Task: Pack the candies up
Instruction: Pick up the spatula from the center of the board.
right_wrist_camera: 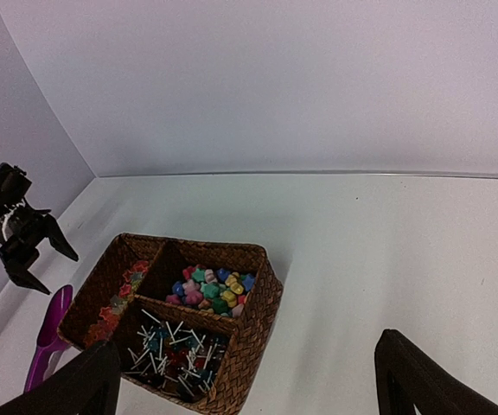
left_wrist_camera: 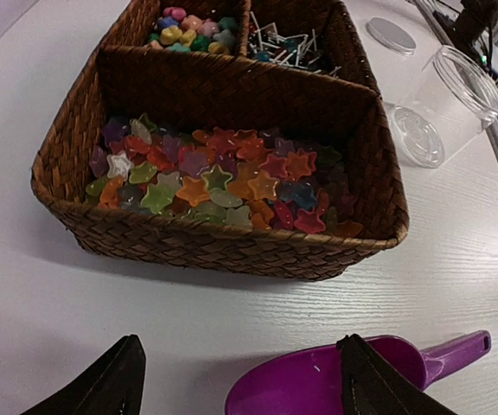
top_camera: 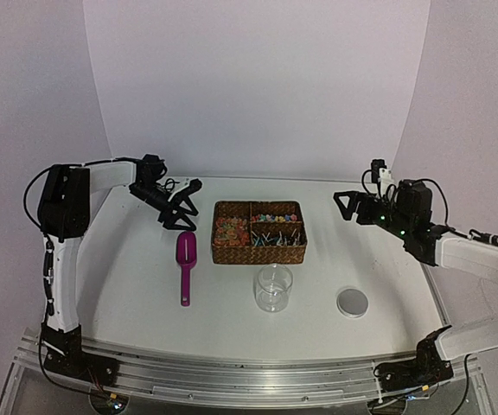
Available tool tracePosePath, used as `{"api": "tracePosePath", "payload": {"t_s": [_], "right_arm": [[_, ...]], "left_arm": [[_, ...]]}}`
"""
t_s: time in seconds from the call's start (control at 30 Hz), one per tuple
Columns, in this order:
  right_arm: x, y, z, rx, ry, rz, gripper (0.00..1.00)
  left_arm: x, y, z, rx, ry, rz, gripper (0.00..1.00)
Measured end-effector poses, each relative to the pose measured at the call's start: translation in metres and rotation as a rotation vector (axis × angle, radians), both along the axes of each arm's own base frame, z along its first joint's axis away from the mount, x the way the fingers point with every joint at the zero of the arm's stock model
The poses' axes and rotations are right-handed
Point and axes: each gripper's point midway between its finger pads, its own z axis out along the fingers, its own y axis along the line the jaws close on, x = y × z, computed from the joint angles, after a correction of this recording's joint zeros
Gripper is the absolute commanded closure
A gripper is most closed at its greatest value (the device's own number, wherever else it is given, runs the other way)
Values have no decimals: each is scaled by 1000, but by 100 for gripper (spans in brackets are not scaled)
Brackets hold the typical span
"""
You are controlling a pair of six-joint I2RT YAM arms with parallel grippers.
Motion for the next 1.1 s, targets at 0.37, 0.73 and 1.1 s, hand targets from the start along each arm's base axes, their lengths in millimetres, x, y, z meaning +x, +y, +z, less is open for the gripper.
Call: {"api": "tracePosePath", "payload": {"t_s": [0.37, 0.73, 1.1], "right_arm": [[-9, 20, -6, -18, 29, 36, 2], [-6, 34, -14, -68, 36, 47, 2], [-4, 50, -3, -97, 16, 57, 2]], "left_arm": [[2, 11, -37, 86, 297, 112, 32], [-16, 19, -47, 137, 372, 106, 66], [-30, 23, -45, 150, 476, 118, 100]]}}
